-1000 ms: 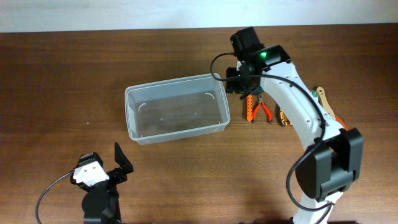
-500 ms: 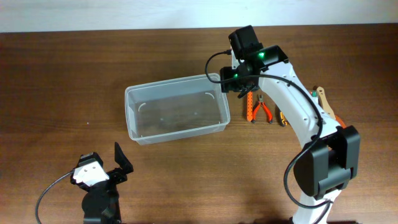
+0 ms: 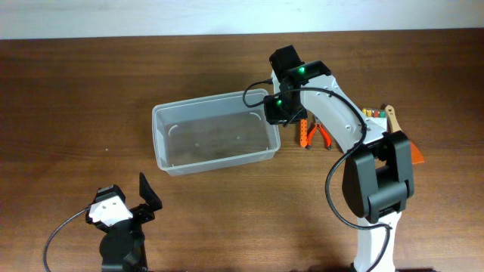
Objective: Pack container
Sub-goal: 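Move the right gripper to the orange scraper and grasp its wooden handle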
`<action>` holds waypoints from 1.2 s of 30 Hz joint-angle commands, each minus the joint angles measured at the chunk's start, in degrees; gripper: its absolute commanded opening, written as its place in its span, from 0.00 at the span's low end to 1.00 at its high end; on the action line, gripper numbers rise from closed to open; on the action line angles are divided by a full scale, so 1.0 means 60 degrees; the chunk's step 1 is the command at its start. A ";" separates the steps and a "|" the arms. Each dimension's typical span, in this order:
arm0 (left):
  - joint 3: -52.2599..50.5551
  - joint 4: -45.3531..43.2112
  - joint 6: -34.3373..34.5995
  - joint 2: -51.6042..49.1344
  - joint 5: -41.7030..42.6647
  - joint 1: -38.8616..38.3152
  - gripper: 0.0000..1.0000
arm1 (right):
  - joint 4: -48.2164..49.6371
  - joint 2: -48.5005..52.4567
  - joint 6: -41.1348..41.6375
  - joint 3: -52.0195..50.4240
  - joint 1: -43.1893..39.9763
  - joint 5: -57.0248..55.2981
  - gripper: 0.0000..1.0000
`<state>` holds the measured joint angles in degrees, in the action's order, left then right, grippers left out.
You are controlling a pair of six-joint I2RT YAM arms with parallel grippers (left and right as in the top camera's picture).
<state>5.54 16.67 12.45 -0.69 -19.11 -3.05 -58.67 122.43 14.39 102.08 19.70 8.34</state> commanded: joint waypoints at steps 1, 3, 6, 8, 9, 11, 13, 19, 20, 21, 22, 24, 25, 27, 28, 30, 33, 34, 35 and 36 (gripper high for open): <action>-0.0036 0.0007 -0.0084 0.0022 -0.0036 -0.0036 0.99 | -0.0069 0.0018 -0.0076 0.0015 0.0033 0.0073 0.24; -0.0036 0.0007 -0.0084 0.0022 -0.0036 -0.0036 0.99 | -0.0186 0.0025 -0.0066 0.0004 0.0033 0.0011 0.17; -0.0036 0.0007 -0.0084 0.0022 -0.0036 -0.0036 0.99 | -0.0535 0.0029 0.0594 -0.0040 0.0025 -0.0142 0.16; -0.0036 0.0007 -0.0084 0.0022 -0.0036 -0.0036 0.99 | -0.0860 0.0029 0.0892 -0.0040 0.0022 -0.0273 0.15; -0.0036 0.0007 -0.0084 0.0022 -0.0036 -0.0036 0.99 | -0.0940 0.0029 0.1027 -0.0040 0.0025 -0.0335 0.15; -0.0036 0.0007 -0.0084 0.0022 -0.0036 -0.0036 0.99 | -0.1220 0.0029 0.1570 -0.0040 0.0025 -0.0674 0.15; -0.0036 0.0007 -0.0084 0.0022 -0.0036 -0.0036 0.99 | -0.1417 0.0029 0.1883 -0.0040 0.0022 -0.0878 0.14; -0.0036 0.0007 -0.0084 0.0022 -0.0033 -0.0036 0.99 | -0.1621 0.0029 0.2229 -0.0040 0.0025 -0.0936 0.14; -0.0036 0.0007 -0.0084 0.0022 -0.0036 -0.0036 0.99 | -0.1606 0.0029 0.2229 -0.0040 0.0025 -0.0936 0.15; -0.0036 0.0007 -0.0084 0.0022 -0.0036 -0.0036 0.99 | -0.1592 0.0029 0.2229 -0.0040 0.0025 -0.0947 0.15; -0.0036 0.0007 -0.0084 0.0022 -0.0036 -0.0036 0.99 | -0.1588 0.0029 0.2244 -0.0040 0.0025 -0.0943 0.15; -0.0036 0.0007 -0.0084 0.0022 -0.0036 -0.0036 0.99 | -0.1392 0.0022 0.2248 -0.0036 0.0022 -0.0954 0.19; -0.0036 0.0007 -0.0084 0.0022 -0.0036 -0.0036 0.99 | -0.1202 -0.0004 0.2069 -0.0011 0.0022 -0.1024 0.31; -0.0036 0.0007 -0.0084 0.0022 -0.0036 -0.0036 0.99 | -0.0634 -0.0146 0.1118 0.0186 0.0022 -0.1075 0.50; -0.0036 0.0007 -0.0084 0.0022 -0.0036 -0.0036 0.99 | -0.0484 -0.0255 0.0678 0.0361 0.0022 -0.1071 0.56; -0.0036 0.0007 -0.0084 0.0022 -0.0033 -0.0036 0.99 | -0.0397 -0.0550 -0.0270 0.0973 0.0022 -0.1082 0.63; -0.0036 0.0007 -0.0084 0.0022 -0.0036 -0.0036 0.99 | -0.0645 -0.0907 -0.0998 0.2116 -0.0055 -0.1319 0.74; -0.0036 0.0007 -0.0084 0.0022 -0.0036 -0.0036 0.99 | -0.0801 -0.0994 -0.1005 0.2466 -0.0124 -0.1541 0.80; -0.0036 0.0007 -0.0084 0.0022 -0.0036 -0.0036 0.99 | -0.1035 -0.1096 -0.1009 0.2929 -0.0259 -0.1931 0.83; -0.0036 0.0007 -0.0084 0.0022 -0.0033 -0.0036 0.99 | -0.1198 -0.1155 -0.1009 0.3217 -0.0397 -0.2248 0.86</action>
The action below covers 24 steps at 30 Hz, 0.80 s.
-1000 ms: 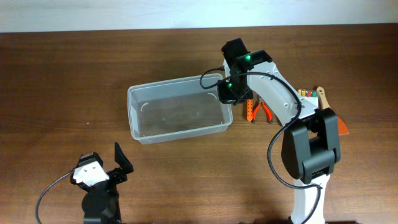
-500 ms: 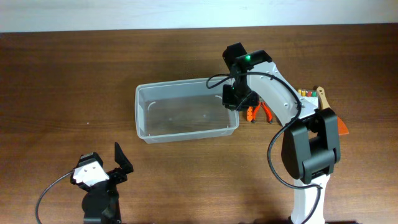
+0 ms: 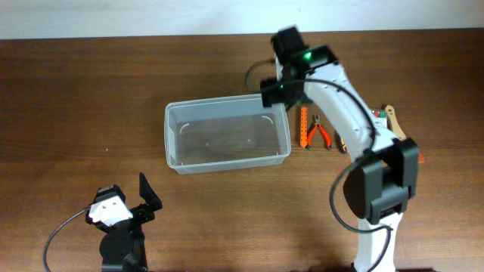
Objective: Pack container
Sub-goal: 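Move the right gripper to the orange scraper and grasp its wooden handle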
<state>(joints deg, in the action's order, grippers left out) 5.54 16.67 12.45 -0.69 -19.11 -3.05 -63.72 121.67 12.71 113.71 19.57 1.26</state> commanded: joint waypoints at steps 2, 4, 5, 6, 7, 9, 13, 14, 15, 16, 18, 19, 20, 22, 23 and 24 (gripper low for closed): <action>-0.0036 0.0007 -0.0084 0.0022 -0.0036 -0.0036 0.99 | -0.0670 -0.1104 -0.0732 0.1810 -0.0900 -0.1883 0.96; -0.0036 0.0007 -0.0084 0.0022 -0.0036 -0.0036 0.99 | -0.0780 -0.1104 -0.0732 0.1927 -0.1497 -0.2473 0.99; -0.0036 0.0007 -0.0084 0.0022 -0.0033 -0.0036 0.99 | -0.0776 -0.1096 -0.0729 0.1898 -0.1821 -0.2692 1.00; -0.0036 0.0007 -0.0084 0.0022 -0.0036 -0.0036 0.99 | -0.0729 -0.1060 -0.0729 0.1814 -0.2244 -0.2856 0.99; -0.0036 0.0007 -0.0084 0.0022 -0.0036 -0.0036 0.99 | -0.0637 -0.1005 -0.0732 0.1719 -0.2685 -0.2900 0.99; -0.0036 0.0007 -0.0084 0.0022 -0.0036 -0.0036 0.99 | -0.0404 -0.0867 -0.0769 0.1515 -0.3468 -0.2900 0.99; -0.0036 0.0007 -0.0084 0.0022 -0.0033 -0.0036 0.99 | 0.0149 -0.0306 -0.1610 0.1253 -0.5049 -0.2408 0.99; -0.0036 0.0007 -0.0084 0.0022 -0.0036 -0.0036 0.99 | 0.0208 -0.0131 -0.2167 0.1195 -0.5402 -0.1931 0.99; -0.0036 0.0007 -0.0084 0.0022 -0.0036 -0.0036 0.99 | 0.0182 0.0025 -0.2688 0.1162 -0.5679 -0.1545 0.99; -0.0036 0.0007 -0.0084 0.0022 -0.0036 -0.0036 0.99 | 0.0146 0.0168 -0.3107 0.1122 -0.5960 -0.1217 0.98; -0.0036 0.0007 -0.0084 0.0022 -0.0033 -0.0036 0.99 | 0.0117 0.0408 -0.3344 0.1002 -0.6470 -0.0619 0.99; -0.0033 0.0007 -0.0084 0.0022 -0.0036 -0.0036 0.99 | 0.0142 0.0514 -0.3606 0.0885 -0.6765 -0.0215 0.99; -0.0036 0.0007 -0.0084 0.0022 -0.0036 -0.0036 0.99 | 0.0153 0.0579 -0.3905 0.0831 -0.6907 0.0007 0.99; -0.0036 0.0007 -0.0084 0.0022 -0.0036 -0.0036 0.99 | 0.0106 0.0736 -0.4481 0.0725 -0.7155 0.0080 0.99; -0.0036 0.0007 -0.0084 0.0022 -0.0036 -0.0036 0.99 | 0.0087 0.0805 -0.4590 0.0656 -0.7253 0.0080 0.96; -0.0036 0.0007 -0.0084 0.0022 -0.0036 -0.0036 0.99 | 0.0091 0.0852 -0.4586 0.0561 -0.7380 0.0080 0.95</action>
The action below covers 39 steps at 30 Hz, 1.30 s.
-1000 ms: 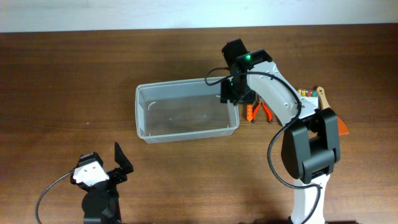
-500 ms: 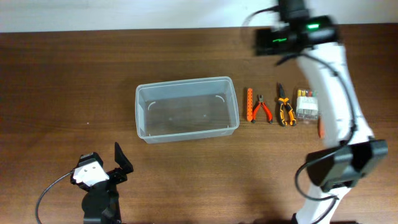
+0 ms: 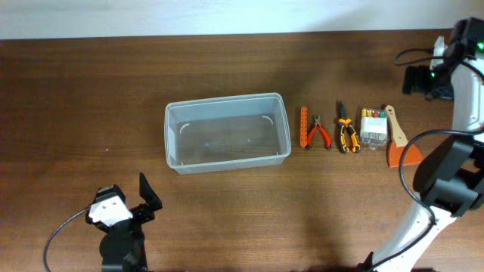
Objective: Pack container
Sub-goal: 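Move the right gripper to the orange scraper and grasp its wooden handle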
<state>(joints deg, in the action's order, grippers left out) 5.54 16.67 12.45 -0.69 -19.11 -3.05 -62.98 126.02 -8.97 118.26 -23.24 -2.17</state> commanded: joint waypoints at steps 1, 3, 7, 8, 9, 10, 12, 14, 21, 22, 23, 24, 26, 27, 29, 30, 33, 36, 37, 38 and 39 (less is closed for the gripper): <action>-0.0036 0.0007 -0.0084 0.0022 -0.0033 -0.0036 0.99 | 0.0018 0.0171 -0.0973 -0.0339 -0.0357 0.0648 0.93; -0.0036 0.0007 -0.0084 0.0022 -0.0036 -0.0036 0.99 | 0.0175 0.0186 -0.0973 -0.0714 -0.0546 0.0656 0.93; -0.0036 0.0007 -0.0084 0.0022 -0.0036 -0.0036 0.99 | 0.0313 0.0186 -0.1526 -0.1574 -0.0685 0.0871 0.89; -0.0036 0.0007 -0.0084 0.0022 -0.0036 -0.0036 0.99 | 0.0433 0.0186 -0.1541 -0.1832 -0.0681 0.0871 0.88; -0.0036 0.0007 -0.0084 0.0022 -0.0036 -0.0036 0.99 | 0.0561 0.0186 -0.1541 -0.2138 -0.0674 0.0871 0.88; -0.0036 0.0007 -0.0084 0.0022 -0.0036 -0.0036 0.99 | 0.0630 0.0186 -0.1545 -0.2361 -0.0670 0.0867 0.88; -0.0036 0.0007 -0.0084 0.0022 -0.0033 -0.0036 0.99 | 0.0892 0.0186 -0.1541 -0.2885 -0.0670 0.0871 0.88; -0.0036 0.0007 -0.0084 0.0022 -0.0036 -0.0036 0.99 | 0.1093 0.0186 -0.1541 -0.3235 -0.0670 0.0874 0.87; -0.0036 0.0007 -0.0084 0.0022 -0.0033 -0.0036 0.99 | 0.1417 0.0186 -0.1534 -0.3850 -0.0619 0.1162 0.78; -0.0036 0.0007 -0.0084 0.0022 -0.0033 -0.0036 0.99 | 0.1439 0.0186 -0.1537 -0.3887 -0.0565 0.1155 0.77; -0.0036 0.0007 -0.0084 0.0022 -0.0036 -0.0036 0.99 | 0.1501 0.0186 -0.1541 -0.3945 -0.0488 0.1151 0.74; -0.0036 0.0007 -0.0084 0.0022 -0.0033 -0.0036 0.99 | 0.1545 0.0186 -0.1537 -0.3993 -0.0419 0.1151 0.73; -0.0036 0.0007 -0.0084 0.0022 -0.0036 -0.0036 0.99 | 0.1559 0.0186 -0.1541 -0.4065 -0.0291 0.1147 0.70; -0.0036 0.0007 -0.0084 0.0022 -0.0033 -0.0036 0.99 | 0.1599 0.0186 -0.1537 -0.4149 -0.0175 0.1140 0.70; -0.0036 0.0007 -0.0084 0.0022 -0.0036 -0.0036 0.99 | 0.1621 0.0186 -0.1541 -0.4207 -0.0033 0.1060 0.68; -0.0036 0.0007 -0.0084 0.0022 -0.0036 -0.0036 0.99 | 0.1657 0.0186 -0.1537 -0.4233 0.0058 0.0987 0.66; -0.0036 0.0007 -0.0084 0.0022 -0.0036 -0.0036 0.99 | 0.1672 0.0186 -0.1534 -0.4237 0.0280 0.0637 0.60; -0.0036 0.0007 -0.0084 0.0022 -0.0036 -0.0036 0.99 | 0.1643 0.0186 -0.1490 -0.4237 0.0317 0.0601 0.57; -0.0036 0.0007 -0.0084 0.0022 -0.0033 -0.0036 0.99 | 0.1632 0.0186 -0.1392 -0.4237 0.0317 0.0576 0.56; -0.0036 0.0007 -0.0084 0.0022 -0.0036 -0.0036 0.99 | 0.1617 0.0186 -0.1351 -0.4237 0.0306 0.0568 0.56; -0.0036 0.0007 -0.0084 0.0022 -0.0036 -0.0036 0.99 | 0.1599 0.0186 -0.1355 -0.4237 0.0288 0.0561 0.56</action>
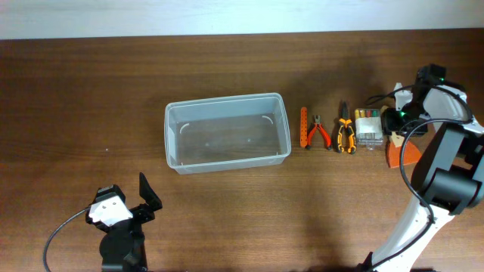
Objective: Pack container
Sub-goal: 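Move the right gripper to the orange scraper and grasp its wooden handle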
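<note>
An empty clear plastic container (227,134) sits mid-table. To its right lie, in a row, an orange strip (304,127), red pliers (319,133), orange-black pliers (346,137), a small clear box (369,127) of coloured pieces and an orange scraper (399,153). My right gripper (392,121) hangs low over the scraper's handle, right beside the clear box, and hides the handle. Whether its jaws are open or shut does not show. My left gripper (145,198) rests open near the front left, holding nothing.
The right arm's base and links (446,181) stand at the right edge, with cables looping around them. The left arm's base (121,234) sits at the front edge. Bare wood surrounds the container on the left and front.
My right gripper was high at the far right back of the table. It is now lower and further left, over the scraper's handle beside the clear box. Nothing else moved.
The container first lay skewed and further left, with my right gripper at its right end. Then it stood squared and further right, gripper at its far right corner. Then the gripper was away at the far right, baring the tool row, and now over the scraper.
</note>
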`<action>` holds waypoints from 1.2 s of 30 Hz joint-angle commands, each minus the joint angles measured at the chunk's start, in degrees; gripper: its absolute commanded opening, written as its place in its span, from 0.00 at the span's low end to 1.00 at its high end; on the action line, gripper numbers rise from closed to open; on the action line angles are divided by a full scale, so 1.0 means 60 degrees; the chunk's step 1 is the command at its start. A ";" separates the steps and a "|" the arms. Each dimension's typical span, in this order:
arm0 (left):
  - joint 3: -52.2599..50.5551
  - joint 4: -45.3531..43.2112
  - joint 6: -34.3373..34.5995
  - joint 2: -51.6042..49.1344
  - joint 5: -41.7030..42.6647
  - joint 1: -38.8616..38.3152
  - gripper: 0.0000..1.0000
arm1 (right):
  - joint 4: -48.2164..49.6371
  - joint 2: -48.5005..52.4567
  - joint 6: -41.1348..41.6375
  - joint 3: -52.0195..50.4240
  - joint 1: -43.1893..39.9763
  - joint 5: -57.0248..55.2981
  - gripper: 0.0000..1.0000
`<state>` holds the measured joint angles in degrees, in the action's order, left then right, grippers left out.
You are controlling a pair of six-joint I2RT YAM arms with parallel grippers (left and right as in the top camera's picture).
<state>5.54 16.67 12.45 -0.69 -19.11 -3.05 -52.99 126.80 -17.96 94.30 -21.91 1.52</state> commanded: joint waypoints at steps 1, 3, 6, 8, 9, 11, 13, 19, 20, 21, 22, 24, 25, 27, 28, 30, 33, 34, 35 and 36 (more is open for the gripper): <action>-0.0036 0.0007 -0.0084 0.0022 -0.0033 -0.0036 0.99 | -0.0106 0.0055 0.0142 -0.0244 0.0040 -0.0142 0.57; -0.0036 0.0007 -0.0084 0.0022 -0.0036 -0.0036 0.99 | -0.0127 0.0055 0.0146 -0.0244 -0.0025 -0.0222 0.57; -0.0036 0.0007 -0.0084 0.0022 -0.0036 -0.0036 0.99 | -0.0171 0.0055 0.0142 -0.0244 -0.0146 -0.0222 0.56; -0.0036 0.0007 -0.0084 0.0022 -0.0036 -0.0036 0.99 | -0.0193 0.0055 0.0138 -0.0244 -0.0215 -0.0251 0.57; -0.0036 0.0007 -0.0084 0.0022 -0.0036 -0.0036 0.99 | -0.0189 0.0055 0.0142 -0.0244 -0.0277 -0.0346 0.57; -0.0036 0.0007 -0.0084 0.0022 -0.0036 -0.0036 0.99 | -0.0189 0.0055 0.0138 -0.0248 -0.0364 -0.0368 0.57; -0.0036 0.0007 -0.0084 0.0022 -0.0036 -0.0036 0.99 | -0.0193 0.0055 0.0138 -0.0248 -0.0426 -0.0364 0.57; -0.0036 0.0007 -0.0084 0.0022 -0.0036 -0.0036 0.99 | -0.0193 0.0055 0.0138 -0.0255 -0.0430 -0.0368 0.52; -0.0036 0.0007 -0.0084 0.0022 -0.0033 -0.0036 0.99 | -0.0193 0.0055 0.0138 -0.0255 -0.0430 -0.0368 0.51; -0.0036 0.0007 -0.0084 0.0022 -0.0036 -0.0036 0.99 | -0.0193 0.0055 0.0138 -0.0255 -0.0433 -0.0368 0.50; -0.0036 0.0007 -0.0084 0.0022 -0.0036 -0.0036 0.99 | -0.0193 0.0055 0.0138 -0.0255 -0.0433 -0.0368 0.47; -0.0036 0.0007 -0.0084 0.0022 -0.0036 -0.0036 0.99 | -0.0193 0.0055 0.0142 -0.0255 -0.0433 -0.0364 0.43; -0.0036 0.0007 -0.0084 0.0022 -0.0036 -0.0036 0.99 | -0.0197 0.0055 0.0142 -0.0255 -0.0433 -0.0364 0.41; -0.0036 0.0007 -0.0084 0.0022 -0.0036 -0.0036 0.99 | -0.0211 0.0055 0.0160 -0.0255 -0.0433 -0.0364 0.38; -0.0036 0.0007 -0.0084 0.0022 -0.0036 -0.0036 0.99 | -0.0211 0.0055 0.0182 -0.0255 -0.0433 -0.0364 0.38; -0.0036 0.0007 -0.0084 0.0022 -0.0036 -0.0036 0.99 | -0.0208 0.0055 0.0222 -0.0255 -0.0433 -0.0364 0.35; -0.0036 0.0007 -0.0084 0.0022 -0.0036 -0.0036 0.99 | -0.0197 0.0055 0.0251 -0.0255 -0.0437 -0.0368 0.32; -0.0036 0.0007 -0.0084 0.0022 -0.0036 -0.0036 0.99 | -0.0182 0.0055 0.0251 -0.0255 -0.0437 -0.0368 0.29; -0.0036 0.0007 -0.0084 0.0022 -0.0036 -0.0036 0.99 | -0.0160 0.0055 0.0255 -0.0255 -0.0433 -0.0364 0.28; -0.0036 0.0007 -0.0084 0.0022 -0.0036 -0.0036 0.99 | -0.0160 0.0055 0.0273 -0.0255 -0.0433 -0.0368 0.25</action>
<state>5.54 16.67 12.45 -0.69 -19.11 -3.05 -53.98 126.69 -16.73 94.28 -24.18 0.67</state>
